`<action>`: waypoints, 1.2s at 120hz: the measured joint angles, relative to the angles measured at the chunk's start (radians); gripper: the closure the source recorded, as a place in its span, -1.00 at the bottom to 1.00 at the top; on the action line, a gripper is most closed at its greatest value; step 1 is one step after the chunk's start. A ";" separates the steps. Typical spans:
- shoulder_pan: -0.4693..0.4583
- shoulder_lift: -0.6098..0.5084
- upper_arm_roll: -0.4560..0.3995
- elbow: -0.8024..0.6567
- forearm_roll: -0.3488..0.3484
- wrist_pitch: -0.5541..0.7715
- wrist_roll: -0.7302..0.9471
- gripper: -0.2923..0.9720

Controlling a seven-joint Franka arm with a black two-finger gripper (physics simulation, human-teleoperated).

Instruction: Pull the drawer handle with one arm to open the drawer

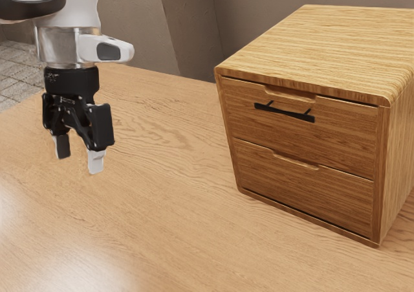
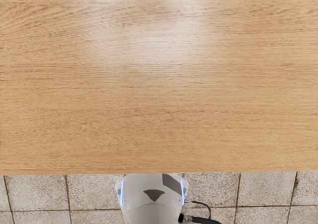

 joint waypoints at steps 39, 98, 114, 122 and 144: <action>-0.014 -0.054 -0.113 -0.053 0.162 0.396 0.080 -0.54; 0.122 -0.301 -0.441 -0.488 0.169 0.994 0.841 -0.48; 0.123 -0.282 -0.455 -0.549 0.162 1.163 0.959 -0.35; 0.123 -0.280 -0.458 -0.551 0.157 1.231 1.007 -0.31; 0.125 -0.250 -0.459 -0.548 0.127 1.352 1.113 -0.02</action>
